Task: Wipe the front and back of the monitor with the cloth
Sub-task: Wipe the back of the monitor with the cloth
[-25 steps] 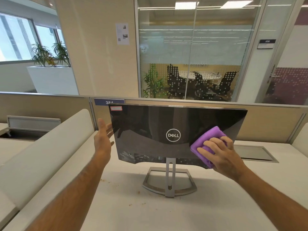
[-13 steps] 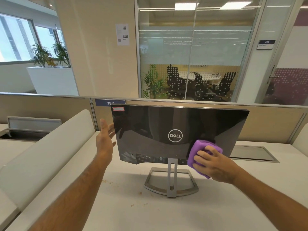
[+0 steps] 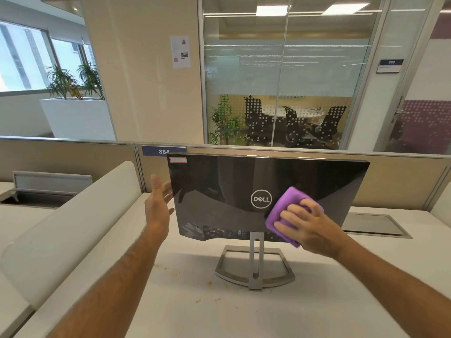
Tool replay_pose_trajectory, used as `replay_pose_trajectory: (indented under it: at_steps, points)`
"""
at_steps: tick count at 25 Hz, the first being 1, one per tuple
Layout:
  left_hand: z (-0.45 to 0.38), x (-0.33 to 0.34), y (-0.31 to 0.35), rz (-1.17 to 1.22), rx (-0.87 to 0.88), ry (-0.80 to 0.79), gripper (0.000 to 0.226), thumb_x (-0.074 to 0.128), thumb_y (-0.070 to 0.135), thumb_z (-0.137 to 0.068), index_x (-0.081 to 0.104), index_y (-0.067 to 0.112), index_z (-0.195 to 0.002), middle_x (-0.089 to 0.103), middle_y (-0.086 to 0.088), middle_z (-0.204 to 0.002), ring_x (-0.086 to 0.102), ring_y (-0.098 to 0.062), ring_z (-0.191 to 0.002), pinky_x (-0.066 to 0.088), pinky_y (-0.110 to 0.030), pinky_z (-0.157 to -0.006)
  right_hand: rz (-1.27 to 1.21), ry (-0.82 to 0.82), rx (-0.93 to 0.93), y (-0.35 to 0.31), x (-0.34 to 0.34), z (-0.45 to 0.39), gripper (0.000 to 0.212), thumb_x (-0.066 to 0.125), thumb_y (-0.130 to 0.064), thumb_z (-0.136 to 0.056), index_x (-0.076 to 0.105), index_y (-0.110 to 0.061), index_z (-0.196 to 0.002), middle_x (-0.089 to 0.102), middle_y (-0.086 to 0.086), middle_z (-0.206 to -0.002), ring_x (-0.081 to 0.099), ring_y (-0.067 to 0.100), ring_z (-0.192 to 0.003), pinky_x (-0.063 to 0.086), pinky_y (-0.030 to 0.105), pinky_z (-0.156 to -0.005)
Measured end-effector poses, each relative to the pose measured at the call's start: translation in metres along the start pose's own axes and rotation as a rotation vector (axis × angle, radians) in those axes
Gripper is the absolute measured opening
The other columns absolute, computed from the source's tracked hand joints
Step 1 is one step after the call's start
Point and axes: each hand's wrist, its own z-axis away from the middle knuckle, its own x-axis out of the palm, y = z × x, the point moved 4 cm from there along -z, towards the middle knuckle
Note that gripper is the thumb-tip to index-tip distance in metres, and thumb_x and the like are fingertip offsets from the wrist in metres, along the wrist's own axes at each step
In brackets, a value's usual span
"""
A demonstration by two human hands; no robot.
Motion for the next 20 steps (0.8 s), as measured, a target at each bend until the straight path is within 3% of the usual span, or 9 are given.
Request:
replay_pose_trajectory:
  at_steps: [2, 3, 6, 8, 12, 13, 17, 20]
  points:
    - [0.000, 0.000, 0.000, 0.002, 0.002, -0.006, 0.071, 0.025, 0.082, -0.077, 0.060, 0.036, -0.119, 0.058, 0.002, -0.138, 0.052, -0.026, -0.129, 0.035, -0.057, -0.108, -0.029, 0.104, 0.211, 0.013, -0.006, -0.010, 0.061, 0.081, -0.023, -0.070, 0.057, -0.017, -0.126, 0.059, 0.013, -0.122, 0.051, 0.034, -0.114, 0.042, 0.053, -0.098]
    - [0.000, 0.000, 0.000, 0.002, 0.002, -0.009, 0.071, 0.025, 0.082, -0.077, 0.060, 0.037, -0.118, 0.058, 0.002, -0.138, 0.052, -0.026, -0.129, 0.035, -0.057, -0.108, -0.027, 0.109, 0.206, 0.009, -0.006, -0.012, 0.061, 0.081, -0.022, -0.070, 0.057, -0.016, -0.126, 0.059, 0.013, -0.123, 0.051, 0.034, -0.114, 0.042, 0.053, -0.098]
    - [0.000, -0.001, 0.001, 0.008, 0.003, -0.017, 0.066, 0.025, 0.080, -0.079, 0.060, 0.038, -0.115, 0.058, 0.002, -0.139, 0.051, -0.026, -0.129, 0.035, -0.057, -0.108, -0.014, -0.067, -0.160, -0.023, 0.006, -0.005, 0.062, 0.086, -0.021, -0.065, 0.058, -0.020, -0.121, 0.061, 0.009, -0.119, 0.056, 0.031, -0.109, 0.046, 0.052, -0.096]
    - [0.000, -0.001, 0.001, 0.011, 0.003, -0.016, 0.063, 0.025, 0.079, -0.080, 0.061, 0.038, -0.112, 0.058, 0.001, -0.138, 0.052, -0.027, -0.129, 0.035, -0.057, -0.108, -0.009, -0.089, -0.196, -0.023, 0.004, -0.007, 0.064, 0.088, -0.023, -0.063, 0.058, -0.020, -0.120, 0.061, 0.008, -0.118, 0.058, 0.031, -0.108, 0.047, 0.050, -0.096]
    - [-0.001, -0.002, 0.000, 0.016, 0.002, -0.015, 0.060, 0.025, 0.078, -0.080, 0.061, 0.040, -0.110, 0.058, 0.001, -0.137, 0.052, -0.027, -0.128, 0.035, -0.058, -0.108, -0.029, 0.121, 0.256, 0.005, -0.007, -0.030, 0.059, 0.078, -0.023, -0.073, 0.057, -0.017, -0.129, 0.057, 0.013, -0.125, 0.050, 0.034, -0.115, 0.038, 0.052, -0.101]
    - [-0.001, -0.002, 0.000, 0.016, 0.001, -0.018, 0.059, 0.025, 0.078, -0.080, 0.061, 0.040, -0.109, 0.058, 0.002, -0.137, 0.052, -0.027, -0.128, 0.035, -0.058, -0.108, -0.037, 0.135, 0.266, 0.000, -0.007, -0.031, 0.059, 0.078, -0.023, -0.074, 0.057, -0.017, -0.129, 0.057, 0.012, -0.125, 0.050, 0.034, -0.116, 0.038, 0.052, -0.101]
    - [-0.001, -0.003, 0.002, 0.011, -0.001, -0.028, 0.063, 0.025, 0.079, -0.079, 0.060, 0.039, -0.113, 0.058, 0.001, -0.138, 0.052, -0.027, -0.129, 0.035, -0.057, -0.108, -0.020, -0.106, -0.202, -0.051, 0.008, -0.019, 0.066, 0.088, -0.023, -0.063, 0.059, -0.018, -0.121, 0.061, 0.009, -0.119, 0.056, 0.031, -0.109, 0.047, 0.052, -0.096]
    - [-0.002, -0.003, 0.002, 0.012, -0.008, -0.033, 0.068, 0.025, 0.080, -0.078, 0.061, 0.037, -0.116, 0.058, 0.001, -0.138, 0.052, -0.027, -0.129, 0.035, -0.058, -0.108, 0.027, -0.033, -0.100, -0.035, 0.002, -0.034, 0.062, 0.084, -0.021, -0.068, 0.057, -0.018, -0.123, 0.058, 0.009, -0.120, 0.053, 0.031, -0.111, 0.045, 0.051, -0.097]
